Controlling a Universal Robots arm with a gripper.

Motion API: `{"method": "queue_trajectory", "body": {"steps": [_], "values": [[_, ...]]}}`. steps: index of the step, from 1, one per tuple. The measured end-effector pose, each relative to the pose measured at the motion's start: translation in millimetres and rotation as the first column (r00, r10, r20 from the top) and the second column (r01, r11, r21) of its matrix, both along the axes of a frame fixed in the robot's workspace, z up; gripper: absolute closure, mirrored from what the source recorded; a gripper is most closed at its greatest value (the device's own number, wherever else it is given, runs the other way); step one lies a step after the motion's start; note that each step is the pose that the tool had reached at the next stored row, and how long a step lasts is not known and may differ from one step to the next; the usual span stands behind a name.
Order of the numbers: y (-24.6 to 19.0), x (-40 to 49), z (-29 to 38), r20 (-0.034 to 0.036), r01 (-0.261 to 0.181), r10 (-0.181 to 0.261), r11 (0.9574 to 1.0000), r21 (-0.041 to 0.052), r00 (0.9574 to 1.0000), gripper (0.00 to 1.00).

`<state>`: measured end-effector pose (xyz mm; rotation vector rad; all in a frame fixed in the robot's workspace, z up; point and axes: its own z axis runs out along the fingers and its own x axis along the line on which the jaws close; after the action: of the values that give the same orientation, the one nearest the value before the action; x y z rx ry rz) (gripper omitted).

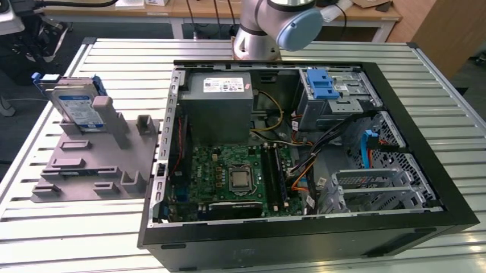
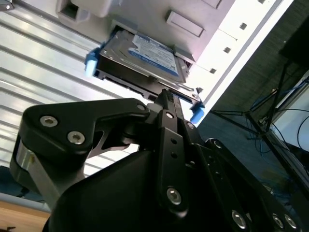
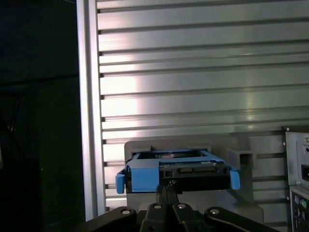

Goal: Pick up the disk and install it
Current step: 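Reach for the disk, then pick up the disk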

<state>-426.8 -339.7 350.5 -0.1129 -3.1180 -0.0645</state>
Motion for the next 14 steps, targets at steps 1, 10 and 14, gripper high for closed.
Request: {"method": "queue_trajectory", "body": {"steps": [1, 10, 14], "values": [[0.7, -3.1, -0.2, 0.0000, 0.000, 0.000, 1.0000, 0.0000, 1.0000, 0.89], [1.6, -9.1, -0.4, 0.0000, 0.000, 0.000, 1.0000, 0.0000, 1.0000, 0.89], [1.6, -9.2, -0.5, 0.0000, 0.000, 0.000, 1.0000, 0.0000, 1.0000, 0.89]]}}
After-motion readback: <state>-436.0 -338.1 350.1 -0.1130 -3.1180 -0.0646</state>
